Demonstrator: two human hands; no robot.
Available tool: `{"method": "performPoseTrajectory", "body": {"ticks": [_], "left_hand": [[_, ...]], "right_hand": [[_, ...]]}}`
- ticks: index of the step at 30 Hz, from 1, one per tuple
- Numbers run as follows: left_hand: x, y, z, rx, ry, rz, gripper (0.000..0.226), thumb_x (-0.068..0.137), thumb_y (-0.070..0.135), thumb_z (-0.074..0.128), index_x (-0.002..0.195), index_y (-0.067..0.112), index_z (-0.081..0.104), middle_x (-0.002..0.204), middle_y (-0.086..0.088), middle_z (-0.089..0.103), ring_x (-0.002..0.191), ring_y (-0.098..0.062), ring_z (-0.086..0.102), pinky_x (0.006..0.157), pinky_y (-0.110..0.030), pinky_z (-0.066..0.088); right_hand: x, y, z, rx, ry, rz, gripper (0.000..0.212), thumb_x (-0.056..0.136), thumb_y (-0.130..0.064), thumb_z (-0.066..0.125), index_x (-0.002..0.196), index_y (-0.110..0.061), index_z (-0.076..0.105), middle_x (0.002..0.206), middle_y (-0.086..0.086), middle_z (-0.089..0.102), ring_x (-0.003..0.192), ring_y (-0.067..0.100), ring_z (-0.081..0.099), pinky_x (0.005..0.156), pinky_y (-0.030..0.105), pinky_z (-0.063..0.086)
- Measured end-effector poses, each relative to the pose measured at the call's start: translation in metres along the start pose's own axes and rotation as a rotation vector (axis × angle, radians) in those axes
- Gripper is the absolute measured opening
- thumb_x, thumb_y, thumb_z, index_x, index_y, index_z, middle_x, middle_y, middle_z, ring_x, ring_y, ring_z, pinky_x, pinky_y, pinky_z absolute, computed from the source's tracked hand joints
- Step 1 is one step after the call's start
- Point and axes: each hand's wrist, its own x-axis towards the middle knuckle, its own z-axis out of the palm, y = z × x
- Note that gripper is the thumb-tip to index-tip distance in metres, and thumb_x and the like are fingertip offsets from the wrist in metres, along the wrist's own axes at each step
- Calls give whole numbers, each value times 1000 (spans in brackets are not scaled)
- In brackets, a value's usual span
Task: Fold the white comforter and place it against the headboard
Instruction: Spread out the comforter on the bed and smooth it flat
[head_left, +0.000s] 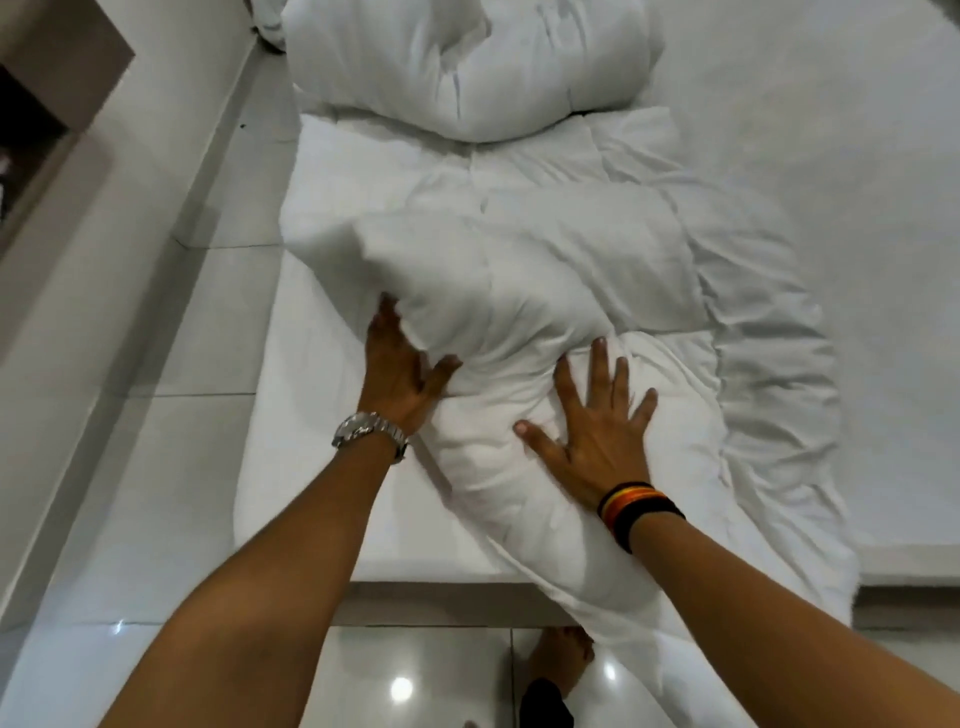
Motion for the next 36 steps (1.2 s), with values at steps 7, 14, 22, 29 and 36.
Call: {"method": "performPoseTrajectory", "body": {"ticks": [7, 14, 22, 29, 36], "left_hand": [[-9, 2, -1, -13, -10, 15, 90, 87, 70, 59, 155, 13, 42, 100, -7, 75, 90, -29, 73, 78, -39, 60], [-97, -5, -87, 191, -8, -25, 72, 94, 69, 58, 147, 24, 40, 76, -15, 74, 72, -42, 72, 58, -33, 46], [-277, -83, -213, 329, -258, -537, 83, 86, 84, 50, 145, 26, 55, 128, -18, 72, 114, -41, 69, 88, -39, 53], [-361, -127, -217, 258, -342, -717, 92, 91, 78, 49, 163, 24, 27, 143, -16, 63, 126, -39, 63, 96, -42, 53], [-357, -69, -140, 221, -224, -384, 71, 106, 45, 50, 165, 13, 28, 169, -15, 33, 154, -33, 35, 123, -45, 32]], "right_hand": [[14, 2, 4, 20, -28, 10, 100, 82, -97, 16, 164, -46, -8, 171, 1, -32, 160, 41, -12, 119, 78, -2], [-30, -46, -17, 49, -53, -5, 99, 76, -100, 6, 161, -52, -15, 173, 1, -28, 162, 35, -8, 120, 76, -3], [-147, -141, 27, -54, -212, -168, 87, 88, -92, 17, 160, -55, -14, 176, -2, -12, 162, 32, -1, 120, 74, 5], [-228, -138, 77, -88, -329, -115, 88, 88, -91, 15, 163, -51, -11, 177, -2, -11, 163, 27, -7, 122, 72, -1], [-239, -59, 50, 16, -128, 176, 86, 93, -84, 27, 166, -46, 0, 176, 2, -13, 162, 29, -11, 123, 72, 1]]}}
